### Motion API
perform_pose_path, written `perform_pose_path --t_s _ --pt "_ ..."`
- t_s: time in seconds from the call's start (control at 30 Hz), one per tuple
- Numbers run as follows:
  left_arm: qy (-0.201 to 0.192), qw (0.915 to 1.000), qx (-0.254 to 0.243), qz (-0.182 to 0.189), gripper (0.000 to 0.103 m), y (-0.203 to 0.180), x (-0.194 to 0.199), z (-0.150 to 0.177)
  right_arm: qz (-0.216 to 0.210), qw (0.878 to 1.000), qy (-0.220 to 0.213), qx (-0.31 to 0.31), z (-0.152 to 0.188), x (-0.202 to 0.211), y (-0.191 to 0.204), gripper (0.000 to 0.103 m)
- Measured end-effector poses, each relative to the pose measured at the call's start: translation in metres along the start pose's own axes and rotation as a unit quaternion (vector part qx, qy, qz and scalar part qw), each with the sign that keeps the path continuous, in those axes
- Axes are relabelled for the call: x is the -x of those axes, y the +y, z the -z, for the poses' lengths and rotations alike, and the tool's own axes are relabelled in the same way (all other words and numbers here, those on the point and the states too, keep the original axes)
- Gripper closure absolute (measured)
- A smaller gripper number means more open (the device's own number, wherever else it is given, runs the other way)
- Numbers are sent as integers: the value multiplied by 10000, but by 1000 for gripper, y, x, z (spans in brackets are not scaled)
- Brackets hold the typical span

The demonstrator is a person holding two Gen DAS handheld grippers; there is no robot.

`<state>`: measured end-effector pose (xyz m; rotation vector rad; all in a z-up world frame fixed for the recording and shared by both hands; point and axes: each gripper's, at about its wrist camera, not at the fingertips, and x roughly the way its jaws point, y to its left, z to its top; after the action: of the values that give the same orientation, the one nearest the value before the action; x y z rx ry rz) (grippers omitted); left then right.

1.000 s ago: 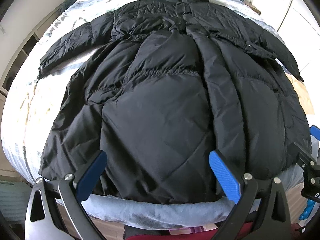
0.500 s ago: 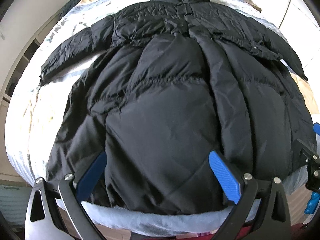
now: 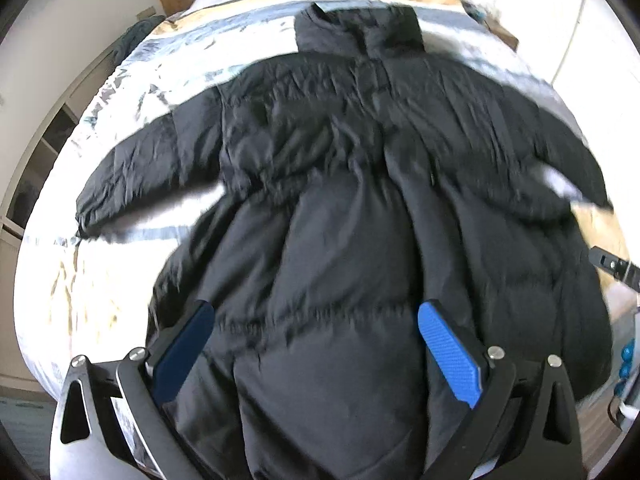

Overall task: Fold large clothes
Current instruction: 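Grasp the coat sleeve cuff with the right gripper and lift it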

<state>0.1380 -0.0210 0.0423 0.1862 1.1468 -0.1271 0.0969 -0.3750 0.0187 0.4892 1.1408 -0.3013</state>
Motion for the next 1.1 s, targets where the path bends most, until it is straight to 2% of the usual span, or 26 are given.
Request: perform_pose_path --t_s 0.07,0.17,0.33,0.43,0.7,0.87,1.1 --pt "-63 9999 142 -6 0 4 1 -19 -89 9987 -80 -504 -23 -11 -30 0" --pt "-61 9992 382 -75 0 11 -1 -38 -303 9889 -209 -1436 -58 -35 -87 2" --pt "104 9973 649 -321 0 20 -10 -54 -654 9539 -522 -2881 -91 -73 -170 8" --pt "217 9960 687 -533 0 25 -13 -57 -778 9362 -694 -3356 -103 -85 -198 9" --pt "325 9909 958 -883 0 38 -5 -52 -937 9124 -945 -3871 -131 -101 -232 9" --pt "375 9881 1100 -1010 0 41 3 -46 -1066 8904 -1178 -4265 -132 -99 -250 9" --pt "360 9855 1219 -1120 0 36 18 -37 -1208 8805 -1259 -4407 -118 -90 -262 9"
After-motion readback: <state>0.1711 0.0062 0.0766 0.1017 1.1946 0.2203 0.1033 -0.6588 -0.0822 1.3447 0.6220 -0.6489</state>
